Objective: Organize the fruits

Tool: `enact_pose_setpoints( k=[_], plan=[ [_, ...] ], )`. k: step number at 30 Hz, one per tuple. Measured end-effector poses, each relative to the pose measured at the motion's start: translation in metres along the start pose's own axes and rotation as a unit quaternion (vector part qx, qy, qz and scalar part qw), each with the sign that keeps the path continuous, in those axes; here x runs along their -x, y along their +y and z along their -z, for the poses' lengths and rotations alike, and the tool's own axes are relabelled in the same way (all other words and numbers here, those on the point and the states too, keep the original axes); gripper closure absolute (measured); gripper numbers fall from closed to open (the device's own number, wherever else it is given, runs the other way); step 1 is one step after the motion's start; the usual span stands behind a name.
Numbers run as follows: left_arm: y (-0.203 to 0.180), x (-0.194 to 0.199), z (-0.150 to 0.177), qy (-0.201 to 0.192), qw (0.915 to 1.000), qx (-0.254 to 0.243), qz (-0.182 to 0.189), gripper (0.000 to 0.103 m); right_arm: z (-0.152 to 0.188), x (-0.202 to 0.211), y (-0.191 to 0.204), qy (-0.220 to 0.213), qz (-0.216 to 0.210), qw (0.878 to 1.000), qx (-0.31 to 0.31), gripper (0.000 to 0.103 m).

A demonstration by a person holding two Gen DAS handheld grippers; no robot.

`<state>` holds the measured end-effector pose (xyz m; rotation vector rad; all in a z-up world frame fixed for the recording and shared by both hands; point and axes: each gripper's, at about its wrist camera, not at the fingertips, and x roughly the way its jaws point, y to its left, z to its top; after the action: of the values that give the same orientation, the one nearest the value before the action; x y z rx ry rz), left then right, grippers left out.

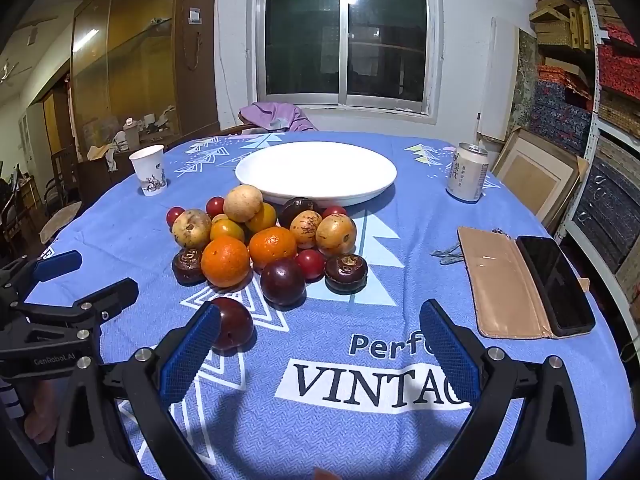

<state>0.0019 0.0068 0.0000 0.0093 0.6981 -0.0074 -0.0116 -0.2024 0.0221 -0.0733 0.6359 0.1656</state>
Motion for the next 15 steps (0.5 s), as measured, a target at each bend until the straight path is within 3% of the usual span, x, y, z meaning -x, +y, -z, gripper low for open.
enact_pose_setpoints(
  k=[15],
  plan=[
    [-0.0014,-0.0021,-0.0001,0.004,1.0,-0.002,0.0,0.004,0.0005,-0.0005,0.0021,0.002,-0.002,1.0,0.006,0.003]
  ],
)
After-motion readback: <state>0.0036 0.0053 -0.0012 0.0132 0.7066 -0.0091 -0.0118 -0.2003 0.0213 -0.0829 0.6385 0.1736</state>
